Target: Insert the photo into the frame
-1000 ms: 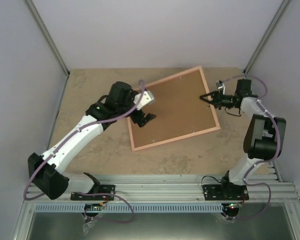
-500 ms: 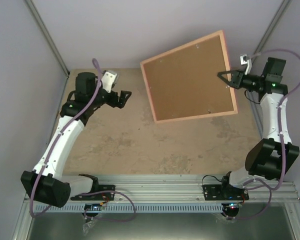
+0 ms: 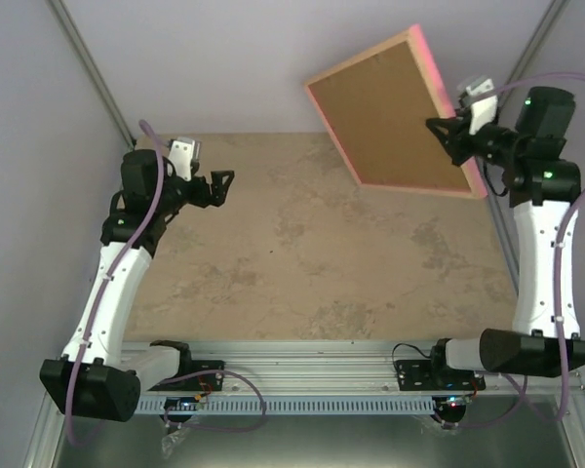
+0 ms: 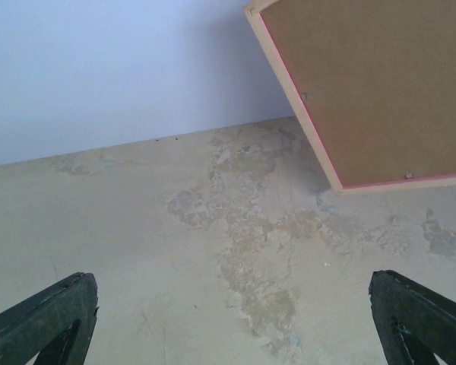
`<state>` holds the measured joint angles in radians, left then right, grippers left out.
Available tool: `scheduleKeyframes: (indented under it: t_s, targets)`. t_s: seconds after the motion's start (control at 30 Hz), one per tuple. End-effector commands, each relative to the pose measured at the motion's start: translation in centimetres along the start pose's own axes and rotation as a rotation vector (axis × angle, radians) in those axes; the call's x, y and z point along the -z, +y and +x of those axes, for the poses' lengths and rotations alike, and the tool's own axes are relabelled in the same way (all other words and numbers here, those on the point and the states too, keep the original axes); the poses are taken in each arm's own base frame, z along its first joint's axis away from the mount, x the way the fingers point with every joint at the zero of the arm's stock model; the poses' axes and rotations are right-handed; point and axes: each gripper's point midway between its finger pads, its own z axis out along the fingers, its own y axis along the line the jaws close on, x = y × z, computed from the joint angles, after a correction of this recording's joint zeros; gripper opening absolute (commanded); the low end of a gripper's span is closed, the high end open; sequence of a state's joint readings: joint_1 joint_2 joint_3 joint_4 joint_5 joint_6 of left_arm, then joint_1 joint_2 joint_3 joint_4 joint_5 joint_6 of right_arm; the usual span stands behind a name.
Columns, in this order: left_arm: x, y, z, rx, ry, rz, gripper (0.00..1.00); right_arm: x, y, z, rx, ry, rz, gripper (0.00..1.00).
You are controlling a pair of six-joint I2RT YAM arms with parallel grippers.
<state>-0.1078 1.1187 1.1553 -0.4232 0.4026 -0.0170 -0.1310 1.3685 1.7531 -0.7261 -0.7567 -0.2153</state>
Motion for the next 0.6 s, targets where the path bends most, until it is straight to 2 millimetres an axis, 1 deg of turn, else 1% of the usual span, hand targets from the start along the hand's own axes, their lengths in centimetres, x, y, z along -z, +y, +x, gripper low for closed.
scheduleKeyframes:
  t_s: [0.0, 0.03, 0.1, 0.23, 0.3, 0.33, 0.37, 0.4, 0.43, 0.57]
  targets:
    - [0.6, 0.6, -1.2, 0.046, -0.053, -0.008, 0.99, 0.6, 3.9, -5.4, 0.388, -0.115, 0.095, 0.0]
    - [0.7, 0.8, -1.4, 0.051, -0.058, -0.014, 0.99, 0.2, 4.9, -5.4, 0.436, -0.115, 0.105, 0.01]
    - [0.7, 1.2, -1.4, 0.067, -0.064, -0.019, 1.0, -1.0, 6.5, -4.7, 0.523, -0.097, 0.128, 0.01]
    - [0.9, 2.2, -1.2, 0.107, -0.076, -0.027, 0.99, -3.8, 9.7, -2.1, 0.663, -0.037, 0.176, 0.0]
    - [1.1, 2.7, -1.2, 0.124, -0.084, -0.04, 0.99, -5.3, 11.4, 0.0, 0.752, 0.006, 0.206, 0.01]
    - [1.3, 3.2, -1.3, 0.133, -0.089, -0.053, 1.0, -6.0, 12.6, 1.0, 0.799, 0.021, 0.212, 0.0]
    - [1.5, 3.8, -1.3, 0.143, -0.093, -0.068, 0.99, -6.6, 13.8, 1.5, 0.844, 0.015, 0.219, 0.0]
    - [1.7, 4.0, -1.3, 0.148, -0.096, -0.074, 0.99, -7.1, 14.8, 2.6, 0.879, 0.029, 0.213, 0.0]
    - [1.7, 4.2, -1.3, 0.153, -0.097, -0.077, 0.99, -7.6, 15.5, 3.6, 0.902, 0.041, 0.211, 0.01]
    - [1.7, 4.4, -1.1, 0.156, -0.099, -0.079, 0.99, -9.6, 17.9, 8.6, 0.989, 0.107, 0.172, 0.0]
